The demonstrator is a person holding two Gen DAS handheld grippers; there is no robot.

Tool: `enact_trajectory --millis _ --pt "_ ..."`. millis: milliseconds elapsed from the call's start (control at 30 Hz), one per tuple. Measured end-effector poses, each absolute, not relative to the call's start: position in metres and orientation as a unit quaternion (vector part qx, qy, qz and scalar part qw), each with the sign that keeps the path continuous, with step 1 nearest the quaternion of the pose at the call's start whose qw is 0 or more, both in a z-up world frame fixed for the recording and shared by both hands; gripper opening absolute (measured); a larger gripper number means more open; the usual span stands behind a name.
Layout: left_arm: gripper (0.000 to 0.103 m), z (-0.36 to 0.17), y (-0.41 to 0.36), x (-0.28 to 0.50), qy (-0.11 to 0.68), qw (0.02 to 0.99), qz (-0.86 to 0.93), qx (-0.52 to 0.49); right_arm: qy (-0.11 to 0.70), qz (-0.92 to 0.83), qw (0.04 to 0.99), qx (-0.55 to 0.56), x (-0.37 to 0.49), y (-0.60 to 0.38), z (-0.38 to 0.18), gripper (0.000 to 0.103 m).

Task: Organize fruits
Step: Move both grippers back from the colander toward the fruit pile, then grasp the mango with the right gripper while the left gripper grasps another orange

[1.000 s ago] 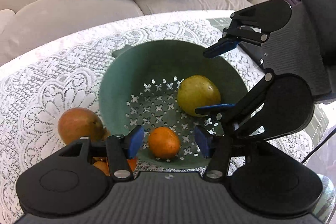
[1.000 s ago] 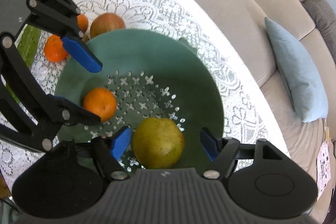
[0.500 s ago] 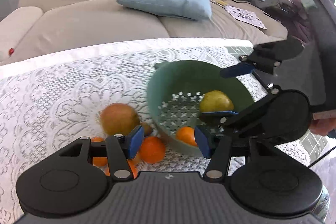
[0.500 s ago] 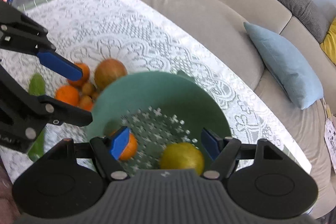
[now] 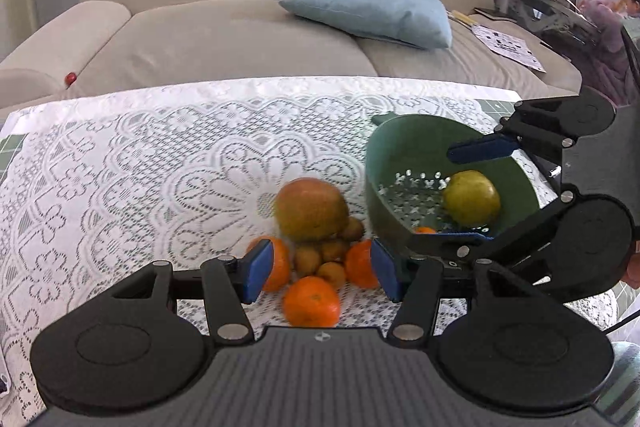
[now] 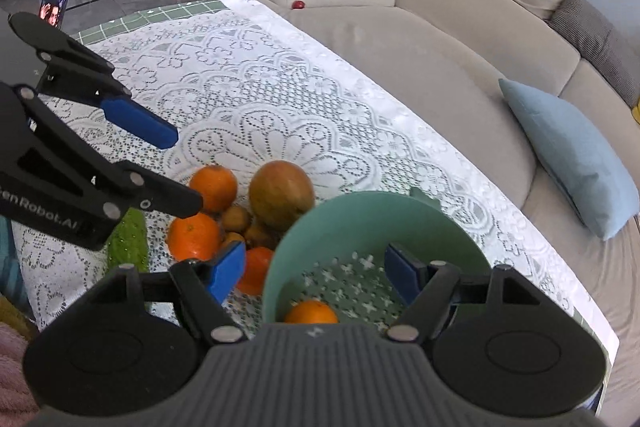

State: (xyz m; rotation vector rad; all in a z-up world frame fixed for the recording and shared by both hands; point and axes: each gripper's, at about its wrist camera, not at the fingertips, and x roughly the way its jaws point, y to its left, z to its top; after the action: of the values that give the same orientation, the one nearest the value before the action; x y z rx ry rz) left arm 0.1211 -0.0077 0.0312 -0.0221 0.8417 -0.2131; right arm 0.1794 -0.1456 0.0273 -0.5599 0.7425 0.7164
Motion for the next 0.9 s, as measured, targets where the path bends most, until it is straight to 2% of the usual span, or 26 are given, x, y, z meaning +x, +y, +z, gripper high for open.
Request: enact_trajectory --millis 600,900 --pt "0.066 0.011 0.047 0.128 0.415 0.905 -0.075 -0.058 0.319 0.356 0.815 -0.328 0.187 -0.091 0.014 0.074" --pt "0.066 0.004 0.069 0.132 0.407 0.905 -0.078 -0.09 0.332 0.37 0.803 -0.33 0.21 -0.073 0.012 0.057"
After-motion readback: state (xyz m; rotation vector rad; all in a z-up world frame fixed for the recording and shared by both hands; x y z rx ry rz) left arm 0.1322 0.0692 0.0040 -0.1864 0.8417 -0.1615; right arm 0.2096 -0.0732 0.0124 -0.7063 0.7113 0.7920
